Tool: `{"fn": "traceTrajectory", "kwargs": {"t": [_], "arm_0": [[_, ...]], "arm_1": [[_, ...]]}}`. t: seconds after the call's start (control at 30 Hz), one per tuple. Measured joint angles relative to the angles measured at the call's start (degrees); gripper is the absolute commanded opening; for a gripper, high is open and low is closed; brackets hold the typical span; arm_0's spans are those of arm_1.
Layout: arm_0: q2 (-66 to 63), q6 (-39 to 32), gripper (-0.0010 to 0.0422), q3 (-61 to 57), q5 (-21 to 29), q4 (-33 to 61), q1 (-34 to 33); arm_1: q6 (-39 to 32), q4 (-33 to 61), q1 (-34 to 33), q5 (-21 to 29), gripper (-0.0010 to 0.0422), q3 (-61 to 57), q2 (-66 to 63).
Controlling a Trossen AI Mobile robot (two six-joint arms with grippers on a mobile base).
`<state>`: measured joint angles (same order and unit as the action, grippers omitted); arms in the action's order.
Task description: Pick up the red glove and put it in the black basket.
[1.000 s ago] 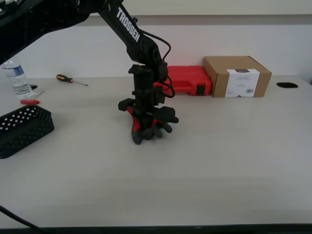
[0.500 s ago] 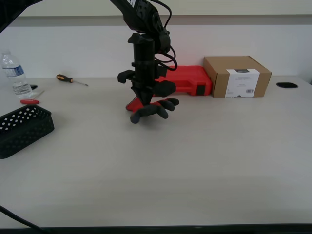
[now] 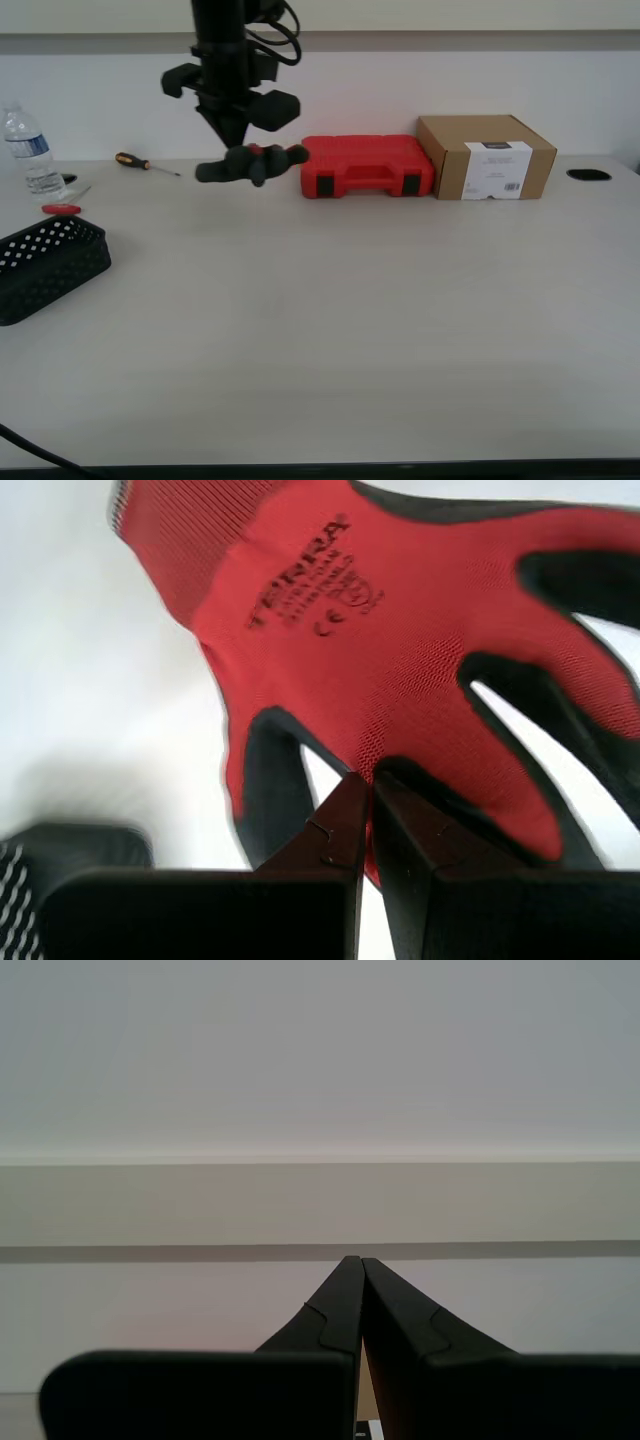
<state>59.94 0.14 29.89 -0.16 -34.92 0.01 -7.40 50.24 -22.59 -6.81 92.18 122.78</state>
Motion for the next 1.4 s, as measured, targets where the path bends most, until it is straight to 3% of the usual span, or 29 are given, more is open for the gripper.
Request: {"fn": "traceTrajectory", "kwargs": {"t": [0.33,0.53,0.73,0.8,1.07,1.23,1.4], "arm_0": [[0.0,0.0,0.0000,0.0,0.0,0.0,0.0],[0.0,0.0,0.0000,0.0,0.0,0.0,0.0],[0.0,0.0,0.0000,0.0,0.0,0.0,0.0],[0.0,0.0,0.0000,0.0,0.0,0.0,0.0],[0.0,0.0,0.0000,0.0,0.0,0.0,0.0],[0.0,0.0,0.0000,0.0,0.0,0.0,0.0],[0.0,0.0,0.0000,0.0,0.0,0.0,0.0]], "arm_1": [[0.2,-8.0,13.6,-4.7,-0.0002,-23.3,-16.5],[-1.0,-10.6,26.5,-4.1,-0.0002,-28.0,-17.5],[-1.2,-14.6,35.0,-0.7,-0.0002,-29.1,-17.1],[-1.2,-14.7,36.2,0.6,-0.0002,-29.5,-17.0],[-1.3,-18.3,40.6,-2.8,-0.0002,-34.0,-16.8],[-1.1,-19.9,42.1,0.6,-0.0001,-33.4,-6.7],[-0.9,-26.3,42.6,-0.5,-0.0001,-32.2,-0.5]]}}
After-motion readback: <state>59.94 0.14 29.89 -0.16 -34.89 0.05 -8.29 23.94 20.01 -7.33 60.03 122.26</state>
